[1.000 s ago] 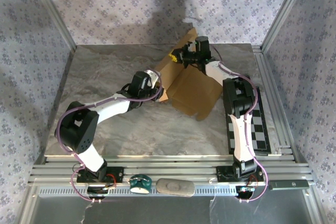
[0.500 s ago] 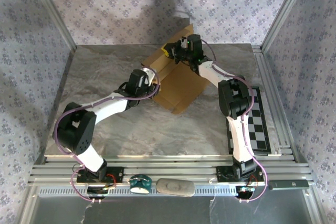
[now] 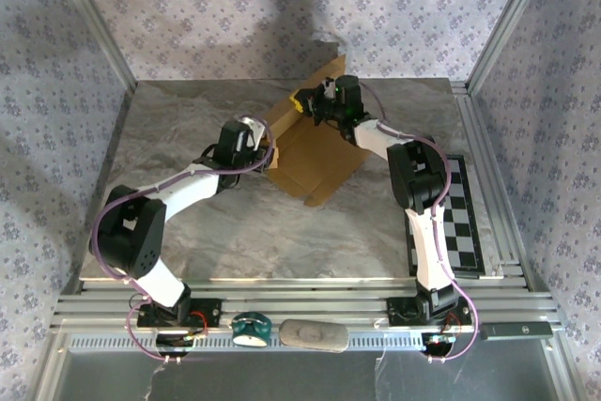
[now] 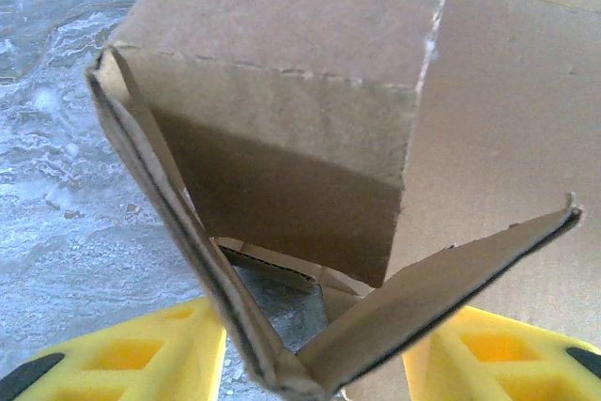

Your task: Fold the paper box

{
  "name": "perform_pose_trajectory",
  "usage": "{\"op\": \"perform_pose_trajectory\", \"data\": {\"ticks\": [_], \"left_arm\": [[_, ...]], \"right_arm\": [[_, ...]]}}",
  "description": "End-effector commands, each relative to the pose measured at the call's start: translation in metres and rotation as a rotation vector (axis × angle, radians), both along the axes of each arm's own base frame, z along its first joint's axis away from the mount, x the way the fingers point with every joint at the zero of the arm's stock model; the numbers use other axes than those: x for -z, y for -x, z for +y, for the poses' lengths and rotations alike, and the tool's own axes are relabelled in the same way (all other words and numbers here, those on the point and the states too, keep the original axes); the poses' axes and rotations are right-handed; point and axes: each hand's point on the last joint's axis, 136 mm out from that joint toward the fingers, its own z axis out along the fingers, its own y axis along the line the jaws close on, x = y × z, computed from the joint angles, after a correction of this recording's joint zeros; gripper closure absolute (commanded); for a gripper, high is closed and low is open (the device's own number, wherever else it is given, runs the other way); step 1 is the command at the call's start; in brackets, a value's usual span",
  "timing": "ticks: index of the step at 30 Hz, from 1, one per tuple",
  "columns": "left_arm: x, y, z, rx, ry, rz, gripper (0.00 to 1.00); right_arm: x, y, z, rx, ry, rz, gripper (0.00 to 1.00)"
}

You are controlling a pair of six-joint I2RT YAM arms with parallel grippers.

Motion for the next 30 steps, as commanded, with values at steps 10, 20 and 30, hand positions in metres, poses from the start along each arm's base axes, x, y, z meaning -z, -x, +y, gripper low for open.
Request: {"op": "perform_pose_trajectory", "data": {"ticks": [10,20,30], "left_arm": [[-0.01,-0.012,-0.021,-0.026,0.081,-0.02,0.51],[-0.013,-0.032,-0.018,-0.168,0.102,-0.046,0.58],[-0.007,-0.052,-0.013,-0.277,0.077,-0.072,0.6]], "right_arm": [[-0.003,0.005,-0.004,0.019,0.011,0.007,1.0],[-0.01,0.002,-0.002,0.039,-0.008,0.025,1.0],[-0.016,0.005,0.003,0.053,-0.025,0.034,1.0]]}}
